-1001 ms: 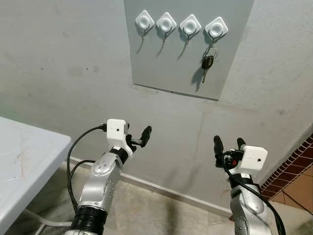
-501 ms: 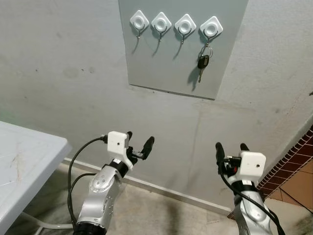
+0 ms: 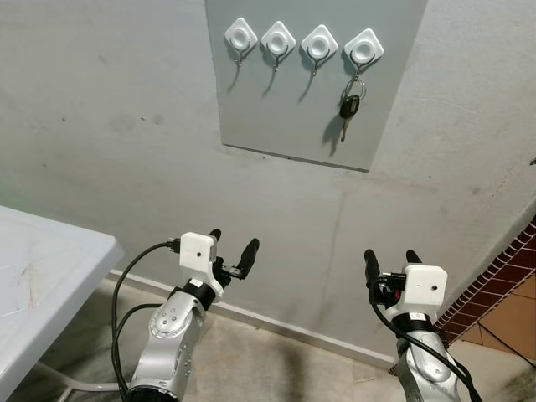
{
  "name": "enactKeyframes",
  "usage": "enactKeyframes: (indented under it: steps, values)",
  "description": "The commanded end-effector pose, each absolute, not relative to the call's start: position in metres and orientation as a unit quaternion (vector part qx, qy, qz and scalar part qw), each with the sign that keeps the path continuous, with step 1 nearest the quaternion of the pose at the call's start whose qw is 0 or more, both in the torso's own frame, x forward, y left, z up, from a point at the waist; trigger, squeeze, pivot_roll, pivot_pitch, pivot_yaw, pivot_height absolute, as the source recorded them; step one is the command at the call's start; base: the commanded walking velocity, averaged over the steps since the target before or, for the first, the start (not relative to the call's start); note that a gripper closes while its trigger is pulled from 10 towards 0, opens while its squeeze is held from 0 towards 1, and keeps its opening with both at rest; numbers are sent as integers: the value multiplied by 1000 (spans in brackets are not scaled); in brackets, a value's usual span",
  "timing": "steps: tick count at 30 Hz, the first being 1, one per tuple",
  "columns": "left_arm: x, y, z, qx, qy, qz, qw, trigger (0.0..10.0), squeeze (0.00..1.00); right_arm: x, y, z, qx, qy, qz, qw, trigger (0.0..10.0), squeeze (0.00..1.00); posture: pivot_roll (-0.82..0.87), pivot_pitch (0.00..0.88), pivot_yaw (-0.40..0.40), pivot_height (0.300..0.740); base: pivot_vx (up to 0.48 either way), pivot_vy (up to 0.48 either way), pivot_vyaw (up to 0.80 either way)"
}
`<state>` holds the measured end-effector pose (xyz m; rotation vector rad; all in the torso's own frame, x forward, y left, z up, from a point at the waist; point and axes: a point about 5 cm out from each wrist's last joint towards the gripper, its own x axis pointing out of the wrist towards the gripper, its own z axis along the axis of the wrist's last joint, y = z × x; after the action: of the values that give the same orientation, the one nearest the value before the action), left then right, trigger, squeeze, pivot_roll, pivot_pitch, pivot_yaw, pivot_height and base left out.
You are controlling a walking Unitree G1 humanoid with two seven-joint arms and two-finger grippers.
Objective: Hang keys on a hook
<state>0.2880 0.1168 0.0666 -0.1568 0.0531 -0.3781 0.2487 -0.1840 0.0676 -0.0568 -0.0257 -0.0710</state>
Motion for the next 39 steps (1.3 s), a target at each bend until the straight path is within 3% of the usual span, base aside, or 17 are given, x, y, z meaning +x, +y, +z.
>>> enactKeyframes:
  steps: [1,39]
  values:
    - [292,119,70,-70,20,-180,981,10000,0,251,-186,69,-35,-16,-40,998,10000,0,6,0,16,740,0,0,800]
    - [311,121,86,-79,16,-166,983,10000,0,255,-190,72,-50,-20,-23,998,10000,0,2,0,-9,740,0,0,800]
